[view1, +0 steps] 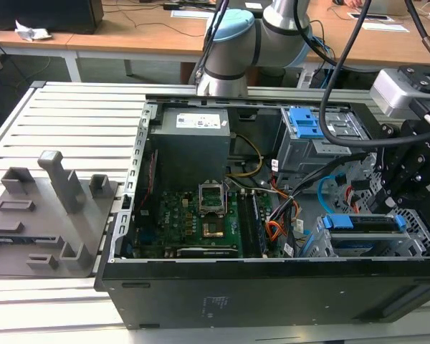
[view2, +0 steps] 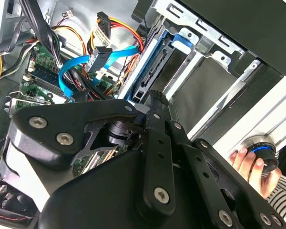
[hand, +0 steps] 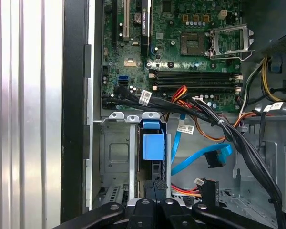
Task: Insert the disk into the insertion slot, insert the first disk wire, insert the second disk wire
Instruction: 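Insert the disk into the insertion slot, then insert the first disk wire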
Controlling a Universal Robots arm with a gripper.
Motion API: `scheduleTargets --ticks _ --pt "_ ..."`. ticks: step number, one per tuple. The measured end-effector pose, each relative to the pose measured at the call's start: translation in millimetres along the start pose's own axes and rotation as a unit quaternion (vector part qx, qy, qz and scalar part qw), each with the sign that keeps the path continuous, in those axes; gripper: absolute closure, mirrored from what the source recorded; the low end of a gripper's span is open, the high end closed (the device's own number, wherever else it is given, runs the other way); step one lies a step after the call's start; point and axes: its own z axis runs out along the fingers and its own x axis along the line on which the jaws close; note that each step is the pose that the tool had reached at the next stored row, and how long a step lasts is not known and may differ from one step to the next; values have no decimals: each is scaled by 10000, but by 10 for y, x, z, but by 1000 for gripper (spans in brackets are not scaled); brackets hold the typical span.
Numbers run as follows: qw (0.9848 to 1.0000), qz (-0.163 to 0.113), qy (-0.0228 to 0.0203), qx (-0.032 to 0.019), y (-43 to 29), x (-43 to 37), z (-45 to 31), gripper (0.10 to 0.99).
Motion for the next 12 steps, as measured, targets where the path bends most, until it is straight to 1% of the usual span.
scheduleTargets --ticks 12 --pt "10000 0 0 0 -4 0 1 973"
